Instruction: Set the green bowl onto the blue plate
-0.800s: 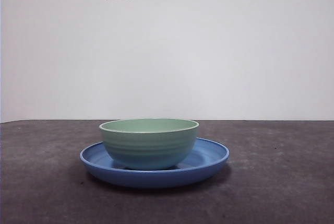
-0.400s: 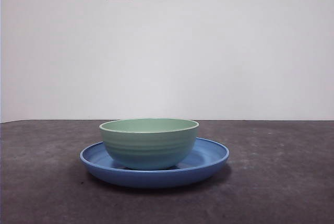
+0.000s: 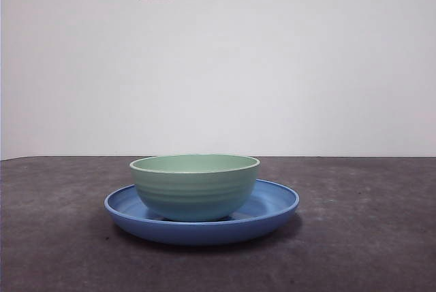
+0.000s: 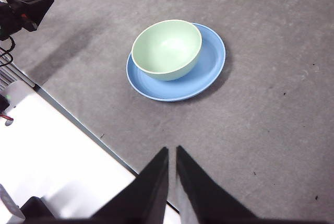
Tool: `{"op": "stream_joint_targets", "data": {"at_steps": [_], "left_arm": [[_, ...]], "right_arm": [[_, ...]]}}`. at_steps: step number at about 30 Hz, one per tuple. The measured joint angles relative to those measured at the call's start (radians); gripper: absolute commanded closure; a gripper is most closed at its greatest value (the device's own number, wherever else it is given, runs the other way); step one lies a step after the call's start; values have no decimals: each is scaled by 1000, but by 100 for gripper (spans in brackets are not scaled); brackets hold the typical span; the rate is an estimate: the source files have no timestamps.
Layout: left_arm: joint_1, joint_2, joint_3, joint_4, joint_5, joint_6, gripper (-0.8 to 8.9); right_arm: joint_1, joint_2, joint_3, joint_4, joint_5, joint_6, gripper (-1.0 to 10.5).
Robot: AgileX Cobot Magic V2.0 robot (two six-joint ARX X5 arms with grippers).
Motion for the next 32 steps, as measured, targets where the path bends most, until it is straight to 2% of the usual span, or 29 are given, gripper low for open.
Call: {"op": "stream_joint_targets", "data": {"at_steps": [5,7,10,12,17,20,23,26,32], "left_arm": [[0,0,0,0,0,0,794],[0,0,0,0,0,0,794],[0,0,0,0,0,0,794],[0,0,0,0,0,0,794],[0,0,0,0,1,-1,794],[0,0,0,0,1,-2,794],[0,0,0,0,1,-3,794],[0,0,0,0,1,-3,794],[0,0,0,0,1,-3,794]], "right_arm": [[-20,0,0,0,0,-2,925],[-60,-6,-13,8,0,-5,925],[-145,-49,-91,95,28,-48,925],[-208,-88,-177,219,65,-89,925],[-355,-188,-478,697,88,-165,925],[-416,-234,-638,976,151,-179,925],[-463,-266,-760,1159,213,-182,925],[-492,-287,-847,1178,266,-182,925],[-510,-312,-951,1176,282,-183,925]]}}
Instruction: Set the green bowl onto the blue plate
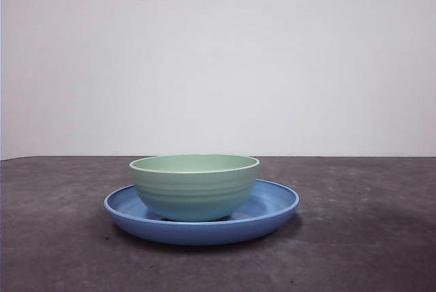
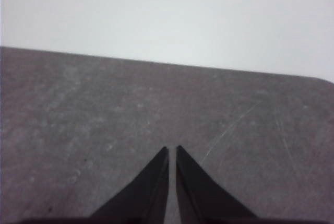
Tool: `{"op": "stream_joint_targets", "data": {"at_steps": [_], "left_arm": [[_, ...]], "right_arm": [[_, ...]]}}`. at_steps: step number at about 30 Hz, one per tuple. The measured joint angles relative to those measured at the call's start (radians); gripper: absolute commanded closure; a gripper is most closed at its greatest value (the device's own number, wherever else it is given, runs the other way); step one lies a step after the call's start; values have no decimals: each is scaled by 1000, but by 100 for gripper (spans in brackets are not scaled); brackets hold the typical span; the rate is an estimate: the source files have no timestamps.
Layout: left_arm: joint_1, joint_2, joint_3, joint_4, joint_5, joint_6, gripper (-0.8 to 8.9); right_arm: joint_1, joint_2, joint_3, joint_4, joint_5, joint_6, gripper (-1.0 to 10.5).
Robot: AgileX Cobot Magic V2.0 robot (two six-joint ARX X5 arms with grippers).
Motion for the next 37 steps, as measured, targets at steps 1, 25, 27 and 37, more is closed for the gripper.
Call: {"op": "stream_joint_targets", "data": {"at_steps": [1,25,27,37], "left_arm": [[0,0,0,0,0,0,794],[0,0,0,0,1,0,794],[0,0,0,0,1,0,794],[0,0,0,0,1,0,794]], "right_arm": [[0,-6,-9,0,0,0,925],[-55,-66,-46,-134,-27,71,925],[-53,-66,-46,-134,-27,72,925],[-45,-66,-47,-125,-27,57,925]]}}
